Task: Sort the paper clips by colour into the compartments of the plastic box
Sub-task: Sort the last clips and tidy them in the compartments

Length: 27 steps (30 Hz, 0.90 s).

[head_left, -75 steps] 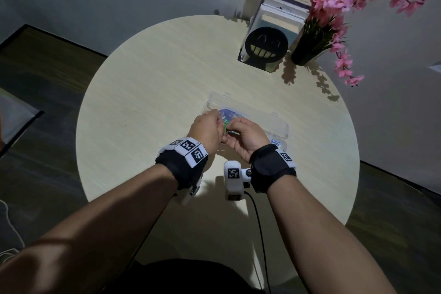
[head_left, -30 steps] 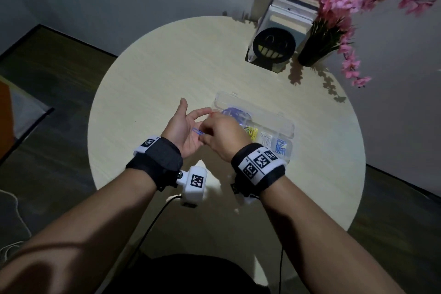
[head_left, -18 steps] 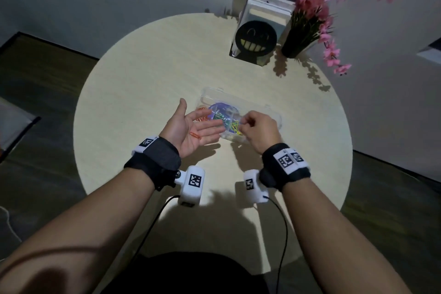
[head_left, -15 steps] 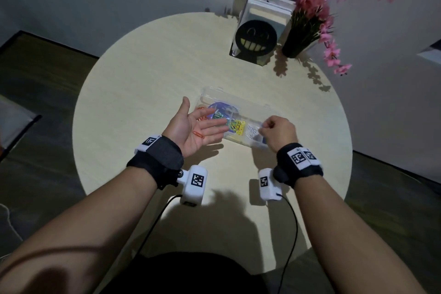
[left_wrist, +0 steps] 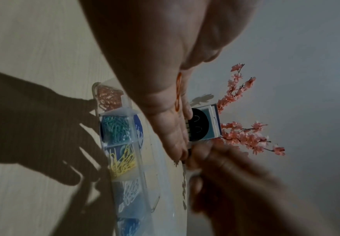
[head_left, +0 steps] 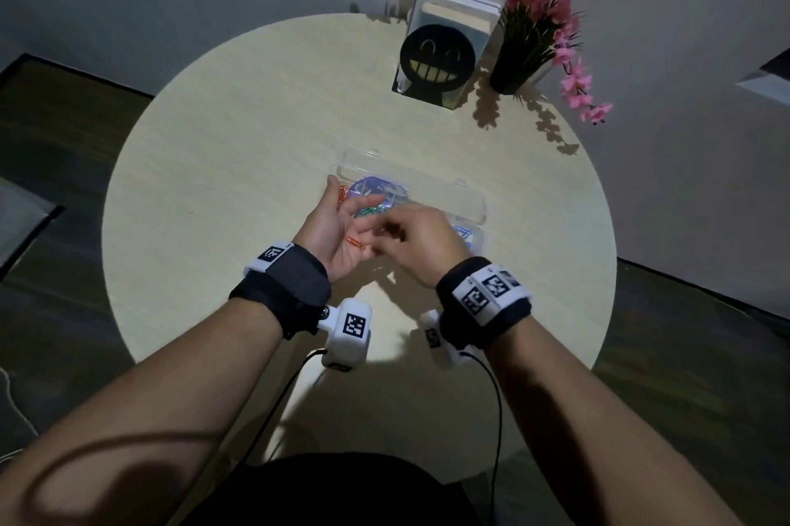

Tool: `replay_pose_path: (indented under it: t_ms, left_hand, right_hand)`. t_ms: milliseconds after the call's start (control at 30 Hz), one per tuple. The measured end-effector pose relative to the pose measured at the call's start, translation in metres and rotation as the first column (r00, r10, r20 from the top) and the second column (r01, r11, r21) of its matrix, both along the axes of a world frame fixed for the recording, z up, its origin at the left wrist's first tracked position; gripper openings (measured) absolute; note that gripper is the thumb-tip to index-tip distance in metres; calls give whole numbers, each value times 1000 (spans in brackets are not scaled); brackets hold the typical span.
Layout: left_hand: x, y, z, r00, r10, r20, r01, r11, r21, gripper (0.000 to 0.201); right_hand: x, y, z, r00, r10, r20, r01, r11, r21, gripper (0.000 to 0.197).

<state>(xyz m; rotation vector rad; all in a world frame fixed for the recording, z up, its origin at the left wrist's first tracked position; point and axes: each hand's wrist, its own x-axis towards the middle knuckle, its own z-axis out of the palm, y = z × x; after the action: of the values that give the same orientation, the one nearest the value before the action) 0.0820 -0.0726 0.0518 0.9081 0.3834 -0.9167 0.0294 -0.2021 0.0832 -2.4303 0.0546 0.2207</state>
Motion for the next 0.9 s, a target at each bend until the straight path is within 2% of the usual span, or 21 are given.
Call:
replay_pose_path:
  t_ms: [67, 167, 333, 433, 500, 633, 700, 800, 900]
  left_hand:
    - [0, -1, -3, 1000, 21, 1, -21, 1000, 13, 79]
    - [3, 3, -6, 998, 70, 7, -70, 997, 22, 77]
    - [13, 18, -7, 995, 96, 21, -98, 993, 68, 75]
    - [21, 26, -6, 996, 87, 35, -90, 991, 101, 75]
    - [27, 31, -6, 996, 74, 57, -80, 991, 108, 75]
    - [35, 39, 0, 995, 19, 98, -30, 993, 113, 59]
    - [39, 43, 3, 989, -30, 147, -4, 974, 224, 42]
    - [46, 51, -2, 973, -46, 225, -61, 892, 448, 14]
    - [55, 55, -11, 959, -83, 270, -86, 825, 559, 12]
  right_hand:
    - [2, 16, -3, 995, 100, -21, -102, 993, -66, 15]
    - [7, 27, -9, 992, 123, -37, -126, 990, -66, 10]
    - [22, 36, -13, 994, 75, -78, -76, 997, -7, 5]
    - [34, 45, -16, 986, 103, -134, -102, 995, 14, 13]
    - [41, 52, -18, 986, 84, -143, -77, 996, 54, 9]
    - [54, 58, -20, 991, -13, -133, 28, 993, 115, 8]
    - [66, 54, -22, 981, -114, -156, 135, 983, 126, 10]
    - [82, 46, -33, 957, -227, -179, 239, 969, 53, 10]
    - [89, 36, -42, 931, -290, -223, 303, 953, 28, 8]
